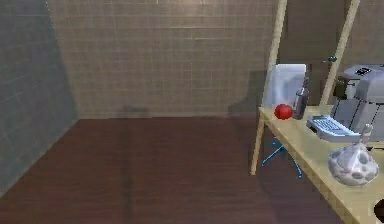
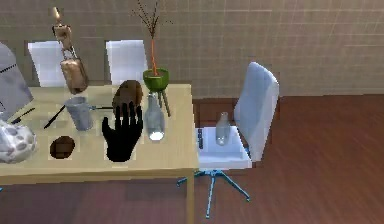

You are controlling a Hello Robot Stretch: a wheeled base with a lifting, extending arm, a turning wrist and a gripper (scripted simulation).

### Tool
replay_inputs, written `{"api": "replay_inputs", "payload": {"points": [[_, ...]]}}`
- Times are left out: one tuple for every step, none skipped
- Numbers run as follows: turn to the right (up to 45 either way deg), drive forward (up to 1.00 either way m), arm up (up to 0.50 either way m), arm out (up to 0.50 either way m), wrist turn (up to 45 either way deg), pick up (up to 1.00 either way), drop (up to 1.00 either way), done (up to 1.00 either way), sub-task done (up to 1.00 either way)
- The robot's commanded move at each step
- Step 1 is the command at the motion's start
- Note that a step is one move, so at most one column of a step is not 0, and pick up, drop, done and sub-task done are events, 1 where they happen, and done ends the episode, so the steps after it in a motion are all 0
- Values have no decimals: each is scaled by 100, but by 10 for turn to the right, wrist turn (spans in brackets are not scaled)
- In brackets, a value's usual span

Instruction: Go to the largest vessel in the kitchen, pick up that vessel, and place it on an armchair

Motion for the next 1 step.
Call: {"api": "replay_inputs", "payload": {"points": [[0,90,0,0,0,0,0,0,0]]}}
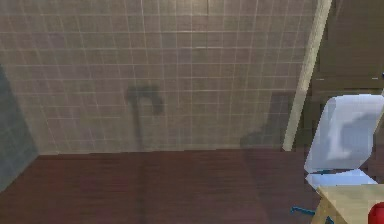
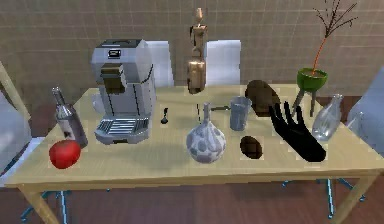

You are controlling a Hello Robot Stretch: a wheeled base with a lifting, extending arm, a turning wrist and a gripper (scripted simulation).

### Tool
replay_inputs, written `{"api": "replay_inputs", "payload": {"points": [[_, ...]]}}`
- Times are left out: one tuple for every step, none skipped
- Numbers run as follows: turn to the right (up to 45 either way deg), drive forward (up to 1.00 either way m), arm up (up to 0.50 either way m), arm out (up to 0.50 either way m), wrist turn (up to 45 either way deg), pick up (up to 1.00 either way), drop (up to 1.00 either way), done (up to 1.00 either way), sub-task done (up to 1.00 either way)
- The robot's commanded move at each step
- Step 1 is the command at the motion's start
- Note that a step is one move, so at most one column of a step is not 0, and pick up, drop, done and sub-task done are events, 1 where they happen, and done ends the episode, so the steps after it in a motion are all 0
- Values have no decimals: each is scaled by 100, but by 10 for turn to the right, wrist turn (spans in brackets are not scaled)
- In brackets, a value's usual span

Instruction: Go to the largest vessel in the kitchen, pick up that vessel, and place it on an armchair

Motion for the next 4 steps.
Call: {"api": "replay_inputs", "payload": {"points": [[450,0,0,0,0,0,0,0,0],[-300,0,0,0,0,0,0,0,0],[0,0,50,0,0,0,0,0,0],[0,0,38,0,0,0,0,0,0]]}}
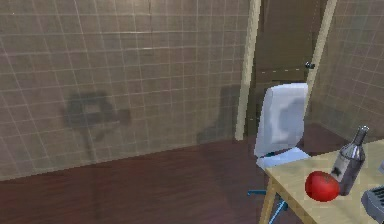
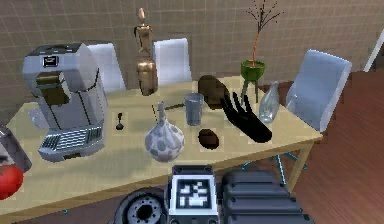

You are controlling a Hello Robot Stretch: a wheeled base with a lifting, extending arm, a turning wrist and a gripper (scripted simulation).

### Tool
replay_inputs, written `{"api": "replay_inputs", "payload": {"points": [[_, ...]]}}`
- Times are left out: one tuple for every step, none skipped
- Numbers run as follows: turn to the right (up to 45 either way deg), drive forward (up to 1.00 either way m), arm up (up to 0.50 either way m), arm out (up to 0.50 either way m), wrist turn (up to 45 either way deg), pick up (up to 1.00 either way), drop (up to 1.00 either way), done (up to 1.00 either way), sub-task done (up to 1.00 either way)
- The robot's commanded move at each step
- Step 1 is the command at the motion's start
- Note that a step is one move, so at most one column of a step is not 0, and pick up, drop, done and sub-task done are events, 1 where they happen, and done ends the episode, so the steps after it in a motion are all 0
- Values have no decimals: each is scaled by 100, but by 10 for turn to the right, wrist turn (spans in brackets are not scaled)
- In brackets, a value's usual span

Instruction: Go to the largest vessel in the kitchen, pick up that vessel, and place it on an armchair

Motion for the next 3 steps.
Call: {"api": "replay_inputs", "payload": {"points": [[0,0,0,34,0,0,0,0,0],[0,0,0,0,450,0,0,0,0],[0,0,0,0,450,0,0,0,0]]}}
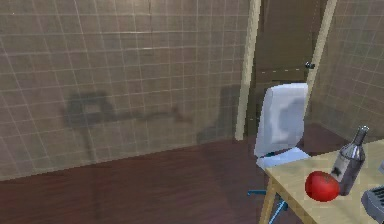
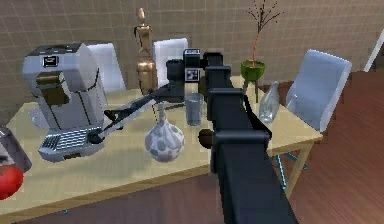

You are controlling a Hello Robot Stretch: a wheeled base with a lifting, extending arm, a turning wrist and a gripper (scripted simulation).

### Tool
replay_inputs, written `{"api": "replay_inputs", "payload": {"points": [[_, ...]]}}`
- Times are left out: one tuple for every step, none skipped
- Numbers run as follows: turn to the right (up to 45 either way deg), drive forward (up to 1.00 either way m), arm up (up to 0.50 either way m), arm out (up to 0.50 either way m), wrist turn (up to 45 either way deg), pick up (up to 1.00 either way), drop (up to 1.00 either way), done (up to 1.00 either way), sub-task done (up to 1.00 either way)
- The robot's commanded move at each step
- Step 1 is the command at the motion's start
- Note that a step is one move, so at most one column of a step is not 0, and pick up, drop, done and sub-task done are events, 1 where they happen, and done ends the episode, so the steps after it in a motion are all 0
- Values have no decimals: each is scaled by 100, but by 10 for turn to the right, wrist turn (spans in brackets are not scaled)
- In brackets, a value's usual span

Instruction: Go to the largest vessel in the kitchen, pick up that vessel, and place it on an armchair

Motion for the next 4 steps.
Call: {"api": "replay_inputs", "payload": {"points": [[0,0,0,0,450,0,0,0,0],[0,0,0,0,150,0,0,0,0],[0,0,-28,0,0,0,0,0,0],[0,0,0,0,0,100,0,0,0]]}}
